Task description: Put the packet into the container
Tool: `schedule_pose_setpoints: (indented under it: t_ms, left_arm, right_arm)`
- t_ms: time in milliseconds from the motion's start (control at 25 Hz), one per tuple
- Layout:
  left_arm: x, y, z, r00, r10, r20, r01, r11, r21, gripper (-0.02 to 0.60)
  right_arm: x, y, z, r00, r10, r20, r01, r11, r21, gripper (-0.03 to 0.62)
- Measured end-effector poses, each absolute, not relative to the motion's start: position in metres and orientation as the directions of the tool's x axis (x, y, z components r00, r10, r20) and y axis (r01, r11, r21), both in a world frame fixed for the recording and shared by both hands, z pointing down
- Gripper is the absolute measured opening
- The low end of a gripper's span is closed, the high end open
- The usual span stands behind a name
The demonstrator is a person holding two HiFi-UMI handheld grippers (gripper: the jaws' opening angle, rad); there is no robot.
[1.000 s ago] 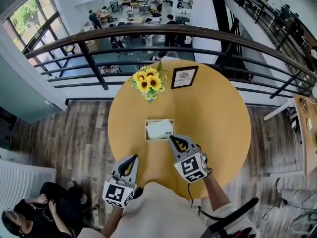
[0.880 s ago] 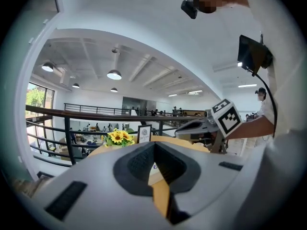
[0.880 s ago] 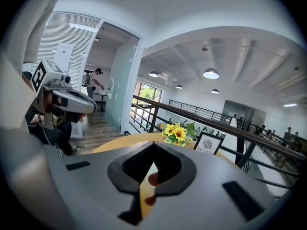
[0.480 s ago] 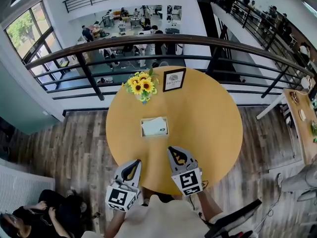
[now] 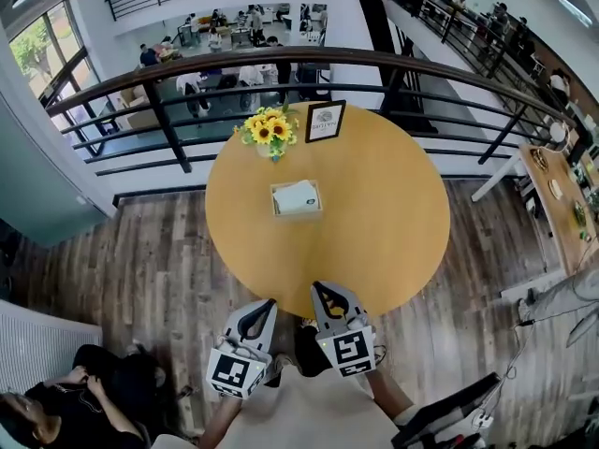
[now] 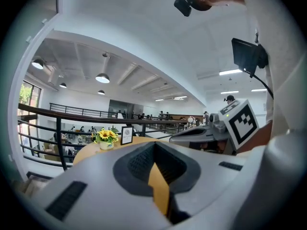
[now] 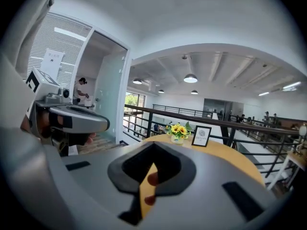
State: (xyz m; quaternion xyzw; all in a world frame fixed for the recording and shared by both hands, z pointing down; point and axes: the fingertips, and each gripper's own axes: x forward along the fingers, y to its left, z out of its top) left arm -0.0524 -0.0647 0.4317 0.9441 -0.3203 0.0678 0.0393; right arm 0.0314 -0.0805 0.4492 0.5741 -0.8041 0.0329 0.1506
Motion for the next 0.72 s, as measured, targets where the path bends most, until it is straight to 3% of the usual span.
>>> schedule_pose_setpoints:
  t_ms: [720]
  left_arm:
    - [-0.044,-0.013,0.422,0.808,-0.579,0.113,-0.586,-0.81,0.035,0.005]
  right_arm:
    - [0.046,-0.008,0.443,-0.196,-0.947,0.256,-0.972,0.223,0.079,0.005]
